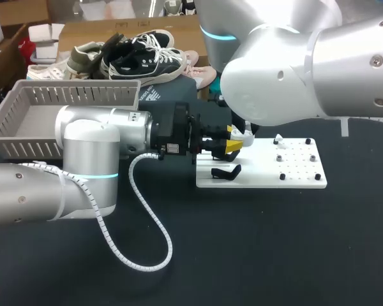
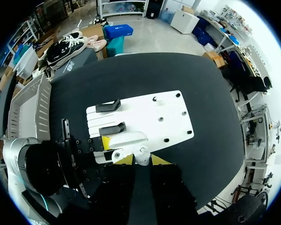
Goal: Pick up each earbud case from the left stands, insert the matching earbuds, close the lid, and place the case in the box.
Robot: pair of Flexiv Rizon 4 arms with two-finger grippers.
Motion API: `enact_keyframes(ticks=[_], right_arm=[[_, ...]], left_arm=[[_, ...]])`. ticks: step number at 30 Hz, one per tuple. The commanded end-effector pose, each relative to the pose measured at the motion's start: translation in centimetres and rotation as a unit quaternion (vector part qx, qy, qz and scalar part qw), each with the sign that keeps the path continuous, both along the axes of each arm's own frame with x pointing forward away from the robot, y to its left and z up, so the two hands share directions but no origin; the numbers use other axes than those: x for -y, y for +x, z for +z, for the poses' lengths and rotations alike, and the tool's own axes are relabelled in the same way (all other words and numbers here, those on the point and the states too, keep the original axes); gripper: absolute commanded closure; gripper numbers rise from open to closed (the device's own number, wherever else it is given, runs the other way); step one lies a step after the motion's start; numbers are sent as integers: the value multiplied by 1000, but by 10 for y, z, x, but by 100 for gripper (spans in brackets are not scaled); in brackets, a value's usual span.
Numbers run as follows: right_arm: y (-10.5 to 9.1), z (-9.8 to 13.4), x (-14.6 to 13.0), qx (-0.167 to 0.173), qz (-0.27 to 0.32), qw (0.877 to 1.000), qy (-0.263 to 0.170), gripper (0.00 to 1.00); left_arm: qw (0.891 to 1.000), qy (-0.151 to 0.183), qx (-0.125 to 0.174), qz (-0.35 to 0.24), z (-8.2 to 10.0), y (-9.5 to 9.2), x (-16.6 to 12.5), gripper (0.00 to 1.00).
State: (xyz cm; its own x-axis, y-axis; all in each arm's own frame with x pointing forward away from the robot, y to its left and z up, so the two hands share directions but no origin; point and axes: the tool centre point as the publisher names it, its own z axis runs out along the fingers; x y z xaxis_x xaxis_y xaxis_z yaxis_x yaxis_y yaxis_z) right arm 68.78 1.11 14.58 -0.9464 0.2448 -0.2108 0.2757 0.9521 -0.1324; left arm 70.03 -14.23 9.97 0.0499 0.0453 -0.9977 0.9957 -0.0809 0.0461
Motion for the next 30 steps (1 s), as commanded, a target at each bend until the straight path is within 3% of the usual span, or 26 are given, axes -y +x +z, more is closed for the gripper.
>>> enact_keyframes(ticks=[1,6,7,9,14,20,30], right_arm=[[2,-2,1,-2,0,1000,-1,100],[3,-5,1,-3,-1,1000,-3,100],[3,-5,1,-3,-1,1000,-3,95],[4,-6,1,-3,-1,1000,-4,77],[5,-5,1,-3,-2,1000,-6,59],[2,3,7,8,-6,1000,3,57],[-4,27,42,52,1,995,82,55]], left_arm=[[1000,-1,0,0,-1,0,0,100],[1000,-1,0,0,-1,0,0,100],[1000,-1,0,0,-1,0,0,100],[1000,-1,0,0,-1,0,0,100],[1000,-1,0,0,-1,0,0,100],[1000,-1,0,0,-1,0,0,100],[1000,-1,0,0,-1,0,0,100]])
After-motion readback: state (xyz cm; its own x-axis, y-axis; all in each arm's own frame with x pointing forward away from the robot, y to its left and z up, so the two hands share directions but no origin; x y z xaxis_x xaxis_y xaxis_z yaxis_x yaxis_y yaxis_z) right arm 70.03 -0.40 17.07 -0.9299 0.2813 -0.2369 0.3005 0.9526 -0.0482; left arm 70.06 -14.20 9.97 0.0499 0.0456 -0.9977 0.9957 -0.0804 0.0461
